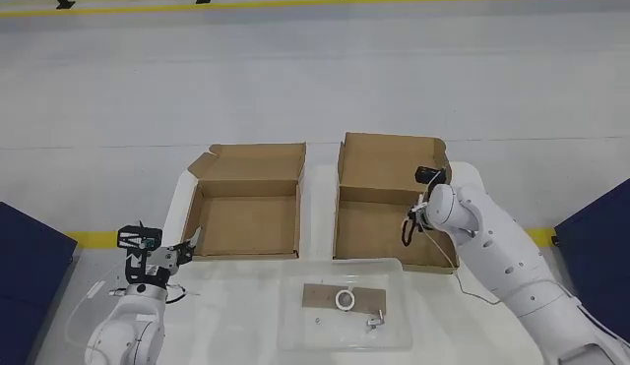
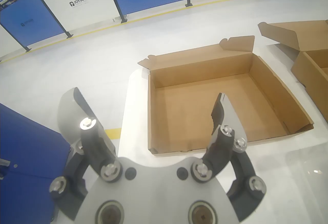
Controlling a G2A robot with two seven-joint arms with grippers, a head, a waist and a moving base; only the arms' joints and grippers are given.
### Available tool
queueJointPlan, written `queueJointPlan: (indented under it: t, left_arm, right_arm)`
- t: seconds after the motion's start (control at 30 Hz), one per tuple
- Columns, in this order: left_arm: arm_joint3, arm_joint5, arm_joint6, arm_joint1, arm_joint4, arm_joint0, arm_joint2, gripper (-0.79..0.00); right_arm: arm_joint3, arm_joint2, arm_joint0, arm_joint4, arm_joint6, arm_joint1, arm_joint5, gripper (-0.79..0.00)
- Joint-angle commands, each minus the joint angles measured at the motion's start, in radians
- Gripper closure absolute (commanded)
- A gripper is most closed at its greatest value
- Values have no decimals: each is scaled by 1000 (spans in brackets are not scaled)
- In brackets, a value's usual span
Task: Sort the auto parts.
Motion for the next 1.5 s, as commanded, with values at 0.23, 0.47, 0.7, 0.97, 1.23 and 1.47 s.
queueJointPlan:
  t: [0.23, 0.47, 0.7, 0.97, 1.23, 1.47]
  left_arm:
    - [0, 0, 0, 0, 0, 0, 0, -785]
    - [0, 0, 0, 0, 0, 0, 0, -785]
    - [0, 0, 0, 0, 0, 0, 0, -785]
    - [0, 0, 0, 0, 0, 0, 0, -785]
    - [0, 0, 0, 0, 0, 0, 0, -785]
    - [0, 0, 0, 0, 0, 0, 0, -785]
  right_arm:
    - [89, -35, 23, 23, -27, -21, 27, 0]
    - [125, -53, 29, 32, -41, -35, 41, 0]
    - [159, -64, 31, 32, -52, -45, 52, 0]
    - [178, -63, 33, 32, -58, -52, 58, 0]
    - [187, -58, 33, 28, -57, -57, 57, 0]
    - [192, -55, 32, 21, -54, -60, 54, 0]
